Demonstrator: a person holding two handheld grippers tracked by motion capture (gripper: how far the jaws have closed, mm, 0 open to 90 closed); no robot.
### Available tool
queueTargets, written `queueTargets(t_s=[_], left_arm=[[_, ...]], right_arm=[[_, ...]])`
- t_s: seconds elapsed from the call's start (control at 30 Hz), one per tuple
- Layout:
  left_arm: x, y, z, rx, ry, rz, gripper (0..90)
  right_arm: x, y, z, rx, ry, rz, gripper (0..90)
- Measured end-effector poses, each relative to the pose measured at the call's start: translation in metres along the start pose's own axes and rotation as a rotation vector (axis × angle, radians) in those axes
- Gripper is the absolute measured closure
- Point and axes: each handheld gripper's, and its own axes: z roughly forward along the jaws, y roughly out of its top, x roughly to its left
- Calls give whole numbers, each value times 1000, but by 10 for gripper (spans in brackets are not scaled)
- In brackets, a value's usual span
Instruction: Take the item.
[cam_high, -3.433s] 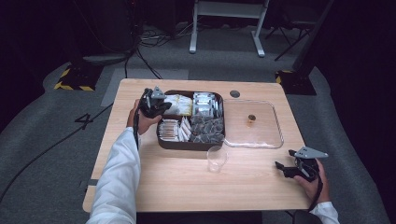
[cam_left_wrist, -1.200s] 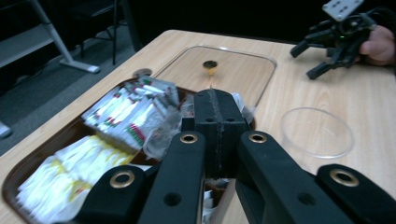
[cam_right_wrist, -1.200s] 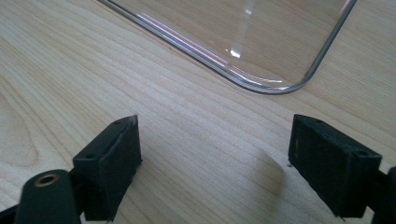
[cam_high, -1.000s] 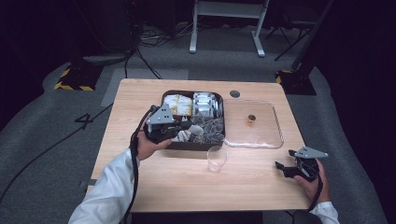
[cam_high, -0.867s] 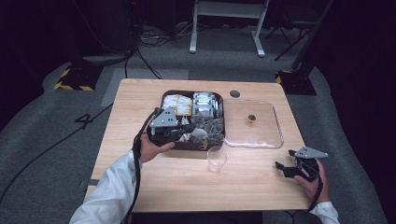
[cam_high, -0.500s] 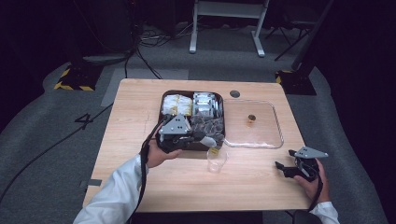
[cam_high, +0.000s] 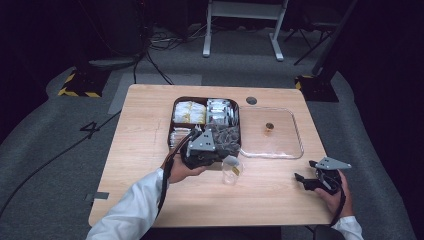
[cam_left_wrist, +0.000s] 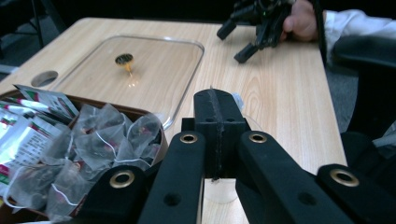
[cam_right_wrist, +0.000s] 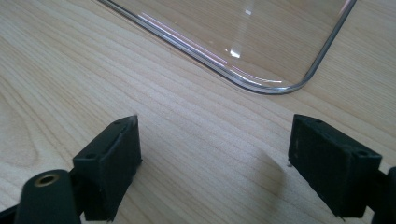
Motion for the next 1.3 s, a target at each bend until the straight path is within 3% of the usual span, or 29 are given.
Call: queueTargets(t_s=[0.3,0.7,1.03,1.3], left_arm=[[1,-9,23,57,-18,-1,900],[-4,-12,37,102,-44,10,865],[-4,-13,38,101,-57,15,819],[1,-12,31,78,-18,2,742]], right_arm=[[0,0,0,0,-1,-1,173],[1,0,0,-1,-2,-1,173],[1,0,0,-1,-2,-1,173],[0,0,0,-1,-2,-1,173]])
